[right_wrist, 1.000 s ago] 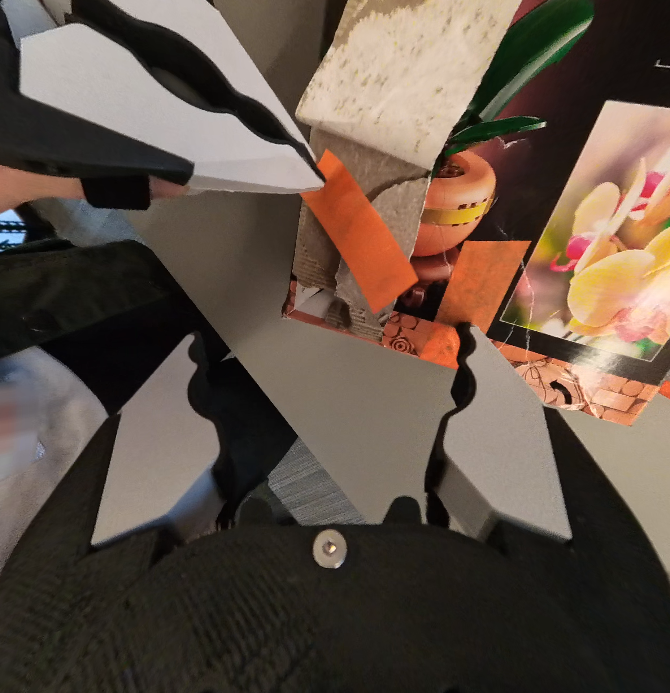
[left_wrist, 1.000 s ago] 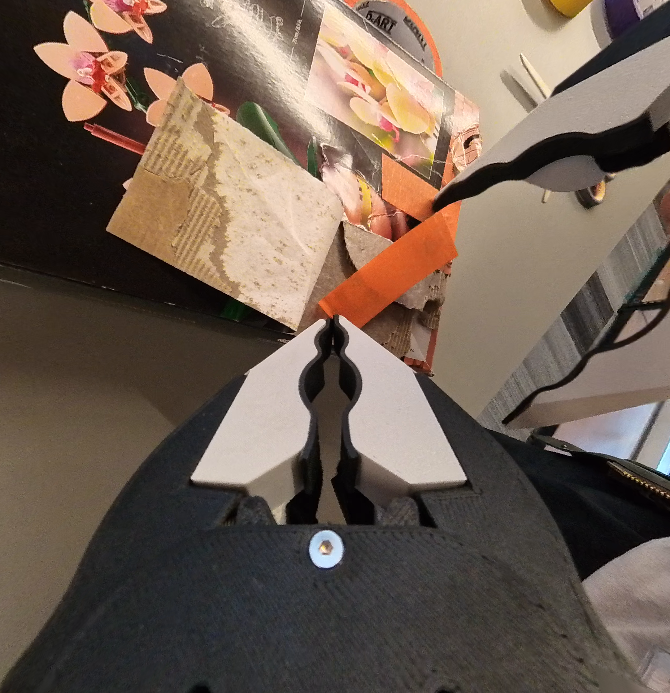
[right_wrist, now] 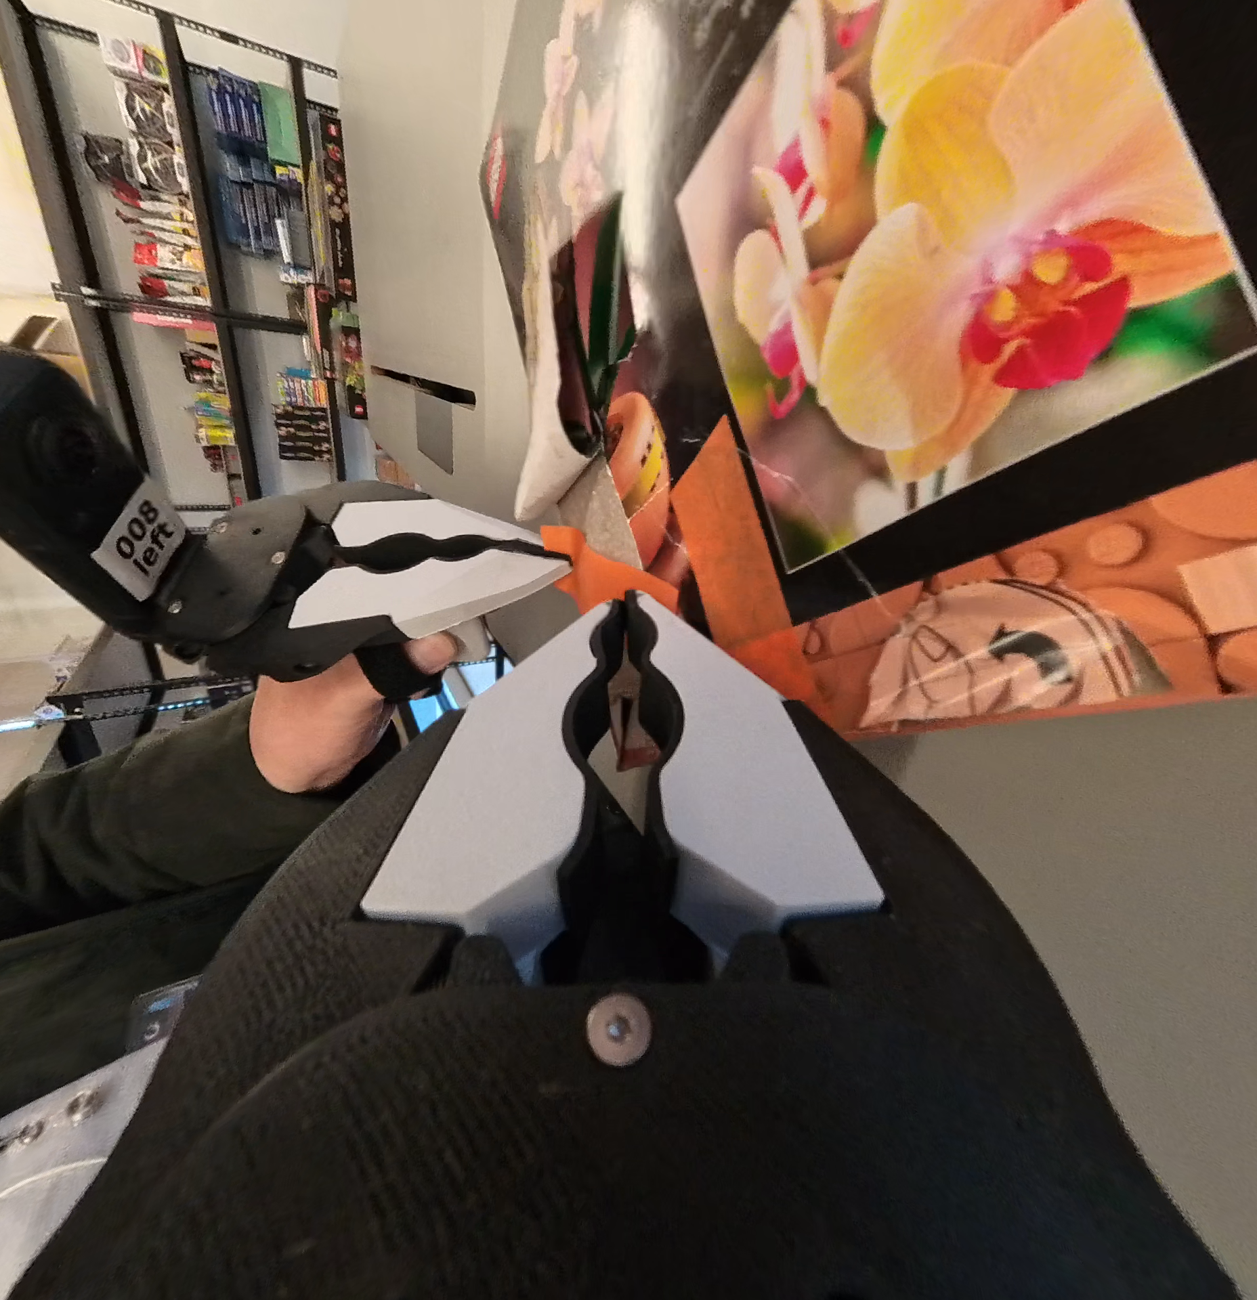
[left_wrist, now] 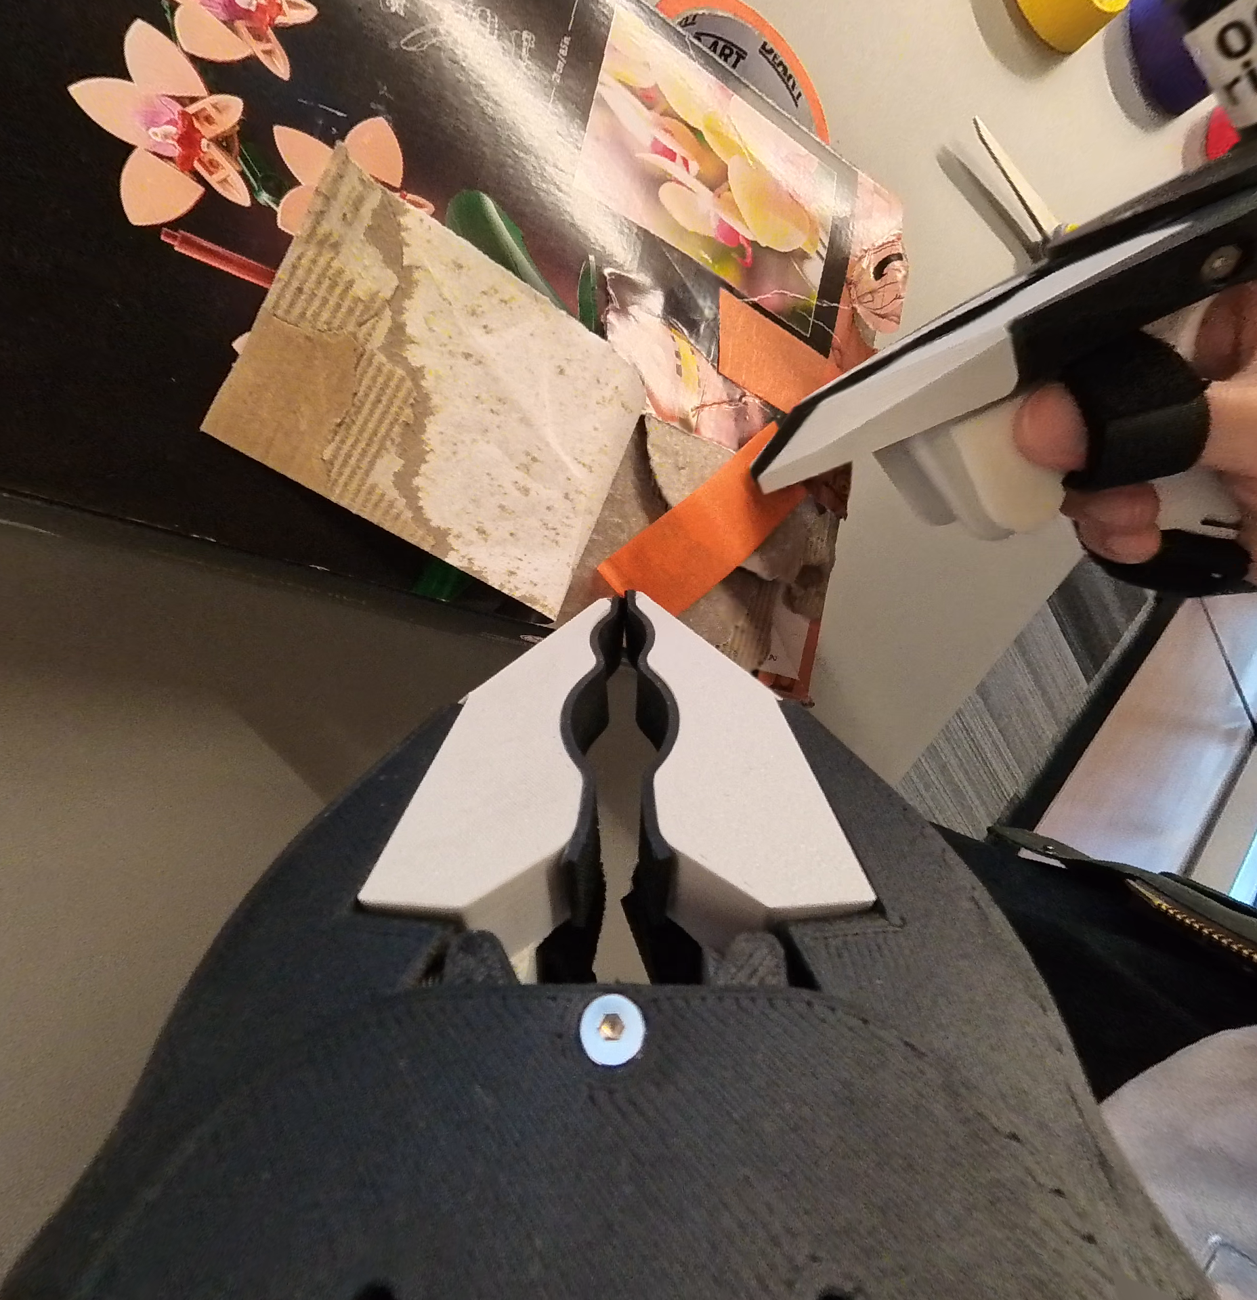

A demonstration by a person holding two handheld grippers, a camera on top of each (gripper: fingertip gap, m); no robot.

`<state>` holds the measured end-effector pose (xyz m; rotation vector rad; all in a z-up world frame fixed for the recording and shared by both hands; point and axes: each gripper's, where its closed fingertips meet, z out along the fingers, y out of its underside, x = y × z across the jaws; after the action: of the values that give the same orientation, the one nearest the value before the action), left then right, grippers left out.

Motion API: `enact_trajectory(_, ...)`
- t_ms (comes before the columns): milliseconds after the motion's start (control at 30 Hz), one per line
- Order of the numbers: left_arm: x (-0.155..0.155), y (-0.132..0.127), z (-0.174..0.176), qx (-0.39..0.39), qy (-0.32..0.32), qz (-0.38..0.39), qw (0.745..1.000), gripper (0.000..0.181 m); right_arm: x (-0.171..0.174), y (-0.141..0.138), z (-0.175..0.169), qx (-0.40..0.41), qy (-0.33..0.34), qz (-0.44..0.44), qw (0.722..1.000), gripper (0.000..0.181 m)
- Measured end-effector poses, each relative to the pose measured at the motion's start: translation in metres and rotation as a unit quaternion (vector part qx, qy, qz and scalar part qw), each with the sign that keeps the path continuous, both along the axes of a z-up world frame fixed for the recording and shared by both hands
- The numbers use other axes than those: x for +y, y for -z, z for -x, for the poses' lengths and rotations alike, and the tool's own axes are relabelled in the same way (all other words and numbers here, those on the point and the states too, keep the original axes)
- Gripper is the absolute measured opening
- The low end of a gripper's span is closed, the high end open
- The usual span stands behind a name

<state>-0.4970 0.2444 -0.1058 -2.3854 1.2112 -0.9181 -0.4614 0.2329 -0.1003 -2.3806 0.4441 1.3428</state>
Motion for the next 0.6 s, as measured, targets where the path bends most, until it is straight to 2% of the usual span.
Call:
enact_trajectory(300, -0.001, 0.0, -0.001, -0.001, -0.003, -0.001, 1.0, 0.0, 0.007, -0.001, -0.005, 0.064, 0.054, -0.009, 0.996, 0.0)
enact_trajectory(467, -0.002, 0.001, -0.001, -0.005, -0.008, 0.004, 1.0, 0.0, -0.006, 0.001, 0.002, 0.047, 0.011, 0.001, 0.999, 0.0)
enact_trajectory(600, -0.003, 0.001, -0.002, -0.003, -0.009, -0.001, 1.0, 0.0, 0.001, 0.001, 0.009, 0.051, 0.012, 0.005, 0.999, 0.0)
